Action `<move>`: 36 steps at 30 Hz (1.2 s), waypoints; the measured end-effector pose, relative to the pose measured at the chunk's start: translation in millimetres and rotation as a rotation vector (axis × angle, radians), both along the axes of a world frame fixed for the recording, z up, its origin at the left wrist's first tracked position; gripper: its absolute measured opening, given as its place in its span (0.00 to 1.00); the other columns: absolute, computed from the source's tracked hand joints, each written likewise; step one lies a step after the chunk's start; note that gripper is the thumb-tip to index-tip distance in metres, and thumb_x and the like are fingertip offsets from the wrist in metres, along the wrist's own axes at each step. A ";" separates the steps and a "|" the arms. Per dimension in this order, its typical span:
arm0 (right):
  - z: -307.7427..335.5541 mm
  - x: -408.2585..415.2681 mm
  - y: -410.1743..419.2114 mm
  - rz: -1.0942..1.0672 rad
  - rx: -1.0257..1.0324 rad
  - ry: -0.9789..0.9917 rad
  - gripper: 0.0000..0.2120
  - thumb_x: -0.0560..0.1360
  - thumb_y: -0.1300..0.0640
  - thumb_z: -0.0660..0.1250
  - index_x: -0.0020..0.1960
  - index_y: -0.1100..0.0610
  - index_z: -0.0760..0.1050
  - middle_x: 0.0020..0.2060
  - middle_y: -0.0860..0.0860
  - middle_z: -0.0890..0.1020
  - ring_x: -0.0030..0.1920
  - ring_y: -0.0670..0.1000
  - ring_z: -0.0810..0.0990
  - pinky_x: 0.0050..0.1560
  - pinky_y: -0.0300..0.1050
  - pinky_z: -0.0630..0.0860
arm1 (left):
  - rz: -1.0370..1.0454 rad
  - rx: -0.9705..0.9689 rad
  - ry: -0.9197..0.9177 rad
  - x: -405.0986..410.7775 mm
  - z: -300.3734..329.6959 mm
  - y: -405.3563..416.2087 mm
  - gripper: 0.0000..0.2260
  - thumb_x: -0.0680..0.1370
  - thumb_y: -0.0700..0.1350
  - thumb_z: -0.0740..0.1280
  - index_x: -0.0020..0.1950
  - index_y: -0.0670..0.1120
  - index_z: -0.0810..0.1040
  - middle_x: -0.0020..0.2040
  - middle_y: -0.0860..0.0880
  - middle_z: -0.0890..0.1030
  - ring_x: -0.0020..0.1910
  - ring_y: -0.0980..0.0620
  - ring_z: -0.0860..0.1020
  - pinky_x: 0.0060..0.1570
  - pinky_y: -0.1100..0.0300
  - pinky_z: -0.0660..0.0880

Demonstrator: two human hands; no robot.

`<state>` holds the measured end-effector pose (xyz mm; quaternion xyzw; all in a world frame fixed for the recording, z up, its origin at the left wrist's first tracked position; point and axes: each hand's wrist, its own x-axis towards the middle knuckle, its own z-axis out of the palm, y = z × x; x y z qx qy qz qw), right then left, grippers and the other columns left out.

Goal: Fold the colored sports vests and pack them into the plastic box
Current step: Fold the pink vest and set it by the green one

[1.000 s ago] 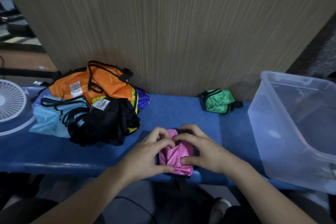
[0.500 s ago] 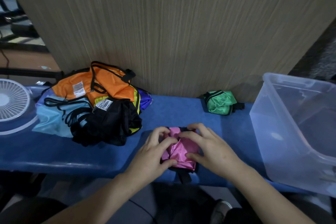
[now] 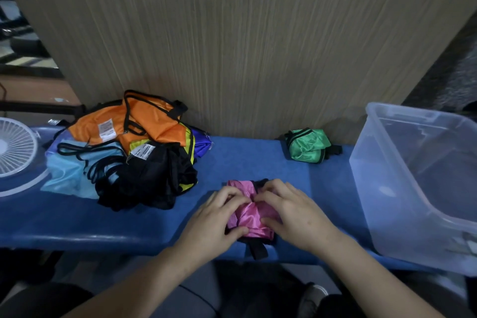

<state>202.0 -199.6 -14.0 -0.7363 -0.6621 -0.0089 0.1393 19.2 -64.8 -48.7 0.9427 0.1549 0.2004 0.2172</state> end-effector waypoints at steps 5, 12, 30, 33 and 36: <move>11.6 -12.1 -1.1 0.038 0.014 -0.021 0.28 0.71 0.36 0.67 0.69 0.44 0.70 0.60 0.44 0.70 0.56 0.48 0.70 0.55 0.42 0.73 | 0.062 -0.080 -0.049 8.0 -4.8 -3.0 0.26 0.73 0.53 0.74 0.69 0.54 0.72 0.63 0.61 0.64 0.64 0.62 0.67 0.62 0.63 0.72; -6.4 -15.3 13.3 -0.053 -0.065 -0.077 0.39 0.65 0.40 0.76 0.72 0.45 0.65 0.61 0.47 0.68 0.60 0.50 0.67 0.44 0.46 0.79 | 0.093 -0.409 -0.130 27.2 -5.7 6.8 0.27 0.70 0.43 0.77 0.65 0.55 0.73 0.61 0.62 0.65 0.60 0.66 0.70 0.62 0.62 0.73; -9.4 44.8 79.0 -0.283 -0.053 -0.074 0.35 0.69 0.52 0.72 0.74 0.49 0.67 0.63 0.49 0.70 0.59 0.54 0.69 0.55 0.50 0.77 | 0.122 -0.311 -0.126 1.6 -3.0 47.2 0.14 0.77 0.44 0.71 0.59 0.56 0.74 0.59 0.63 0.67 0.64 0.62 0.72 0.61 0.61 0.72; -14.3 54.8 91.8 -0.325 -0.004 -0.201 0.33 0.65 0.53 0.74 0.70 0.53 0.73 0.56 0.53 0.76 0.52 0.57 0.76 0.54 0.52 0.76 | 0.120 -0.294 -0.120 -0.3 -4.3 47.4 0.14 0.77 0.44 0.71 0.59 0.56 0.74 0.60 0.63 0.67 0.64 0.62 0.71 0.61 0.62 0.72; -17.3 63.8 101.6 -0.374 0.017 -0.299 0.32 0.63 0.52 0.75 0.66 0.55 0.76 0.51 0.53 0.78 0.48 0.58 0.78 0.50 0.52 0.77 | 0.118 -0.286 -0.117 0.4 -3.2 46.8 0.14 0.77 0.44 0.71 0.59 0.56 0.73 0.60 0.63 0.67 0.63 0.62 0.71 0.60 0.61 0.73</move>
